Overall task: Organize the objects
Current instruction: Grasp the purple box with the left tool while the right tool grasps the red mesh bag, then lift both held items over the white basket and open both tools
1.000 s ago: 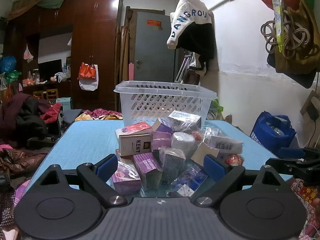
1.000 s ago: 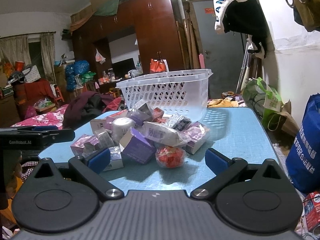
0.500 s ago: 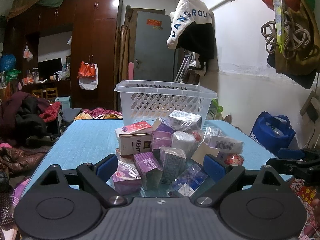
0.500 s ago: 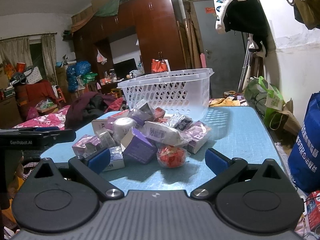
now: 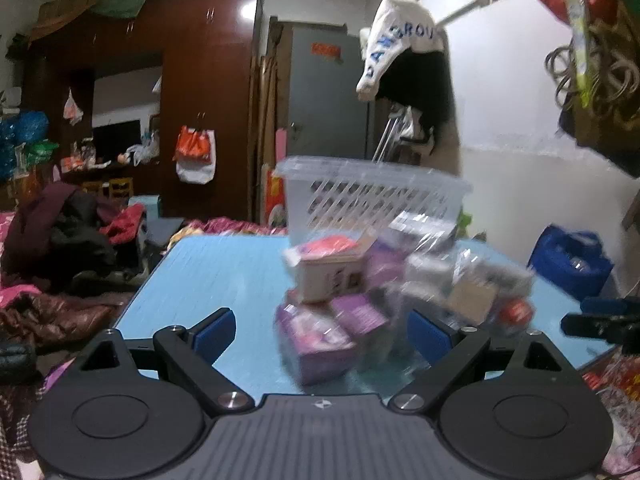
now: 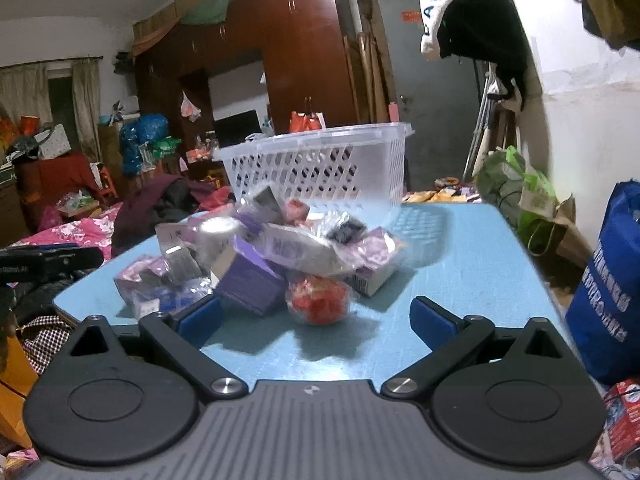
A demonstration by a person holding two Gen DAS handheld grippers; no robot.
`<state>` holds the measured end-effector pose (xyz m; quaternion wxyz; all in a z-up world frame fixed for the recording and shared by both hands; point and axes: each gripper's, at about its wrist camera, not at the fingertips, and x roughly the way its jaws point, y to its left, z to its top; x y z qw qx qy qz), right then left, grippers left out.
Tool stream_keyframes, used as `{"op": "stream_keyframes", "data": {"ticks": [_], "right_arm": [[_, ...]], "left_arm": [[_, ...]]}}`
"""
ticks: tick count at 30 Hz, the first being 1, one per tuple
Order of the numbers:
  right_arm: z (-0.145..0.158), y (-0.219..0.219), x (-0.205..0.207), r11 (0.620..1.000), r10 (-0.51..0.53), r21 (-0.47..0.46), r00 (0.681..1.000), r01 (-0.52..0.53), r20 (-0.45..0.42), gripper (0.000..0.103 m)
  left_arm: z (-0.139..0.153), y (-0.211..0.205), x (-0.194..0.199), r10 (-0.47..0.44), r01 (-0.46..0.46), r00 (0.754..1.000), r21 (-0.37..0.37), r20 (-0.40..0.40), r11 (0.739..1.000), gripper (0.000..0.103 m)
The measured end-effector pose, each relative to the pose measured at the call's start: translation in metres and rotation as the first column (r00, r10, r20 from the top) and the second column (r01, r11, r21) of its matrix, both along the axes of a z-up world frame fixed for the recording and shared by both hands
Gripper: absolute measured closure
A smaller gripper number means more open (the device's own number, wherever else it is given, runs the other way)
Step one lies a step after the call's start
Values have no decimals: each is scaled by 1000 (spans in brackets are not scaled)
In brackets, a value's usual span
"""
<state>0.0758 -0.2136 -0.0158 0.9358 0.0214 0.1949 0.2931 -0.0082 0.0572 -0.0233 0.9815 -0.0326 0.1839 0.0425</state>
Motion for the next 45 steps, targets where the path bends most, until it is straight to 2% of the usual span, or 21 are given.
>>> {"op": "stream_keyframes", "data": {"ticks": [1,6,11,12,14,18,20,21,22,32,39,45], "right_arm": [[-3,0,2,1000,2,5,1000,-2,-2,10],[-12,6,17,1000,22,-2,999,-22,-28,17],[-19,17,27,998,46,-41,998,-48,-40,21],[-20,18,30,998,50,-43,998,-52,-46,22],[-23,20,33,997,59,-48,997,-62,-54,26],[-23,18,31,997,61,-48,997,-63,-45,33],[-24,16,28,997,67,-41,997,-69,-45,41],[-23,16,27,997,64,-41,997,-66,-44,52],[-22,16,27,997,61,-38,997,-63,-45,55],[-17,10,22,998,50,-40,998,-51,-36,56],[-16,-13,16,998,-28,-65,998,24,-58,56],[-11,-18,9,994,-52,-99,997,46,-60,56]], "left_arm": [[-3,3,2,2,-2,1000,-2,-8,1000,8],[-19,6,21,-29,29,999,-3,-30,1000,11],[-41,7,41,-59,58,995,-14,-79,998,24],[-44,9,41,-69,68,995,-24,-70,997,26],[-46,8,37,-82,82,995,-6,-53,997,36],[-45,9,23,-120,121,992,20,-28,992,39],[-43,9,16,-156,156,988,31,-8,987,39],[-41,9,12,-172,172,985,35,6,985,39],[-40,7,10,-181,180,983,42,15,983,39],[-38,20,6,-175,175,984,22,39,984,41],[-31,30,7,-136,137,989,-10,57,991,41],[-24,34,8,-115,119,990,-54,76,991,41]]}}
